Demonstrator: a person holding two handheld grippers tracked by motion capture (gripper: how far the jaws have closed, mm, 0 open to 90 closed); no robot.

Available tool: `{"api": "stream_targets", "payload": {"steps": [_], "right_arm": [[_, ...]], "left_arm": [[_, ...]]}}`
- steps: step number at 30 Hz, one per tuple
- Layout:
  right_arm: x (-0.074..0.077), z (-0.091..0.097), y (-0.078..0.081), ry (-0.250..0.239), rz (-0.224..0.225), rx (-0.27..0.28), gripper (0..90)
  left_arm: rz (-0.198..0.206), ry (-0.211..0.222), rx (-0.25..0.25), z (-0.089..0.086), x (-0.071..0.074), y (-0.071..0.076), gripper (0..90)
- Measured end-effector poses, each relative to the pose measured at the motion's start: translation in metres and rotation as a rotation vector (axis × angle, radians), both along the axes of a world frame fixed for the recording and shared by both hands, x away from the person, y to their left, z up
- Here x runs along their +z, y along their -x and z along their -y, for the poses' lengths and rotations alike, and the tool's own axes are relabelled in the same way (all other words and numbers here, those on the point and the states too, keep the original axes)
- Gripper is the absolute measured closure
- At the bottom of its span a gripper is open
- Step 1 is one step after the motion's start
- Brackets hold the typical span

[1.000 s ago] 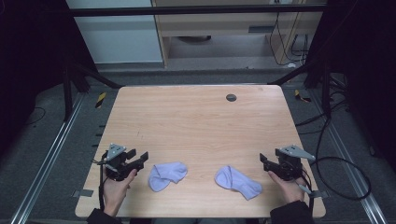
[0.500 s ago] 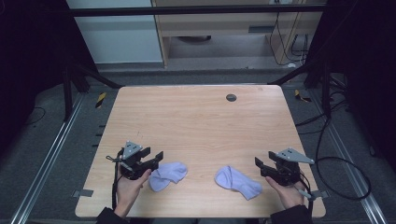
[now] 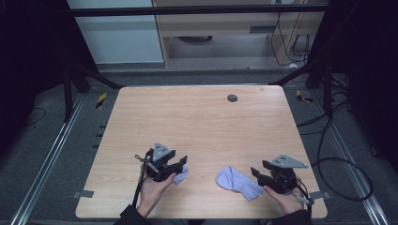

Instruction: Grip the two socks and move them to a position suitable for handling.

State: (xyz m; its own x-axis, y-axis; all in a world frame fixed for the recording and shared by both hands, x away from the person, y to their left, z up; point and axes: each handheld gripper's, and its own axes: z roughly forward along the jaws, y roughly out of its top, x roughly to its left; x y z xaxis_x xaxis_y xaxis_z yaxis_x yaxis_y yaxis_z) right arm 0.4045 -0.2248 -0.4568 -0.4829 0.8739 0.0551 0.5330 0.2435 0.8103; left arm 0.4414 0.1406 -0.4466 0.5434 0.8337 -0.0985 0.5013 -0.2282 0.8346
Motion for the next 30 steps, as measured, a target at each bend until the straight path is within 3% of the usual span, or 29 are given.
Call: {"api": "stream_targets", "payload": {"steps": [11, 16, 22, 30], "right_arm": [[-0.009, -0.01, 0.014, 0.023, -0.035, 0.072, 47.9], [-0.014, -0.012, 0.016, 0.03, -0.049, 0.091, 51.9], [-0.017, -0.018, 0.019, 0.042, -0.066, 0.149, 58.1], [-0.024, -0.024, 0.024, 0.082, -0.109, 0.221, 62.2]], "left_arm": [[-0.026, -0.014, -0.083, 0.044, -0.012, 0.004, 48.4], [-0.034, -0.034, -0.102, 0.055, -0.017, 0.005, 50.5], [-0.063, -0.027, -0.13, 0.066, -0.025, 0.005, 52.5], [-0.079, -0.053, -0.157, 0.085, -0.034, 0.009, 54.1]]}}
